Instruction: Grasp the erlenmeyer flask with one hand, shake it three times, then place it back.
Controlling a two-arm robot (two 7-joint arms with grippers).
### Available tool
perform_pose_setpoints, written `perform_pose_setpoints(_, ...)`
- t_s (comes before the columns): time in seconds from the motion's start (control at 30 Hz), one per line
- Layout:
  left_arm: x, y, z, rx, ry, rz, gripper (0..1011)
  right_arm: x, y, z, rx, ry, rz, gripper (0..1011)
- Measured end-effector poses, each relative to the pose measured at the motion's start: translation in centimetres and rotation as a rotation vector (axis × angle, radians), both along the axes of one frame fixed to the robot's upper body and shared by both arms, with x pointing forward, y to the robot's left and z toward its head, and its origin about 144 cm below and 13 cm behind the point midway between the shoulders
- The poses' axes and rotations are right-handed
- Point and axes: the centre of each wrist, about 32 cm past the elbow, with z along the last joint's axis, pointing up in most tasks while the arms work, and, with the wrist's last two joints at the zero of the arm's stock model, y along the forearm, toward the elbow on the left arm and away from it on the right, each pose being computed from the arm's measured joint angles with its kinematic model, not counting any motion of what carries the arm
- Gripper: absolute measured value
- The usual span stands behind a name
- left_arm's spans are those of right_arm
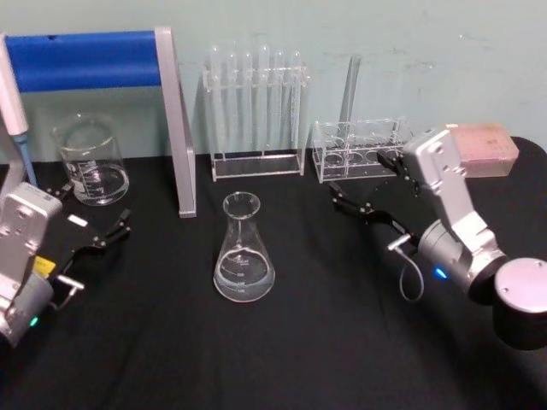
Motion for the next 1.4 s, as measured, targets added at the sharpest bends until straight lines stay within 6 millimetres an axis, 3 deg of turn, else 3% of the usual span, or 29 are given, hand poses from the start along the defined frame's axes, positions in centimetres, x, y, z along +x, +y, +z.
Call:
perform_pose_setpoints(0.47,0.0,0.0,0.0,0.0,0.0,0.0,1001,0.5,1.5,-1.1,-0.227,-0.043,-0.023,1000)
perform_pose_setpoints(1.4,0.0,0.0,0.0,0.0,0.0,0.0,1001,0.5,1.5,-1.1,-0.231,-0.042,-0.023,1000)
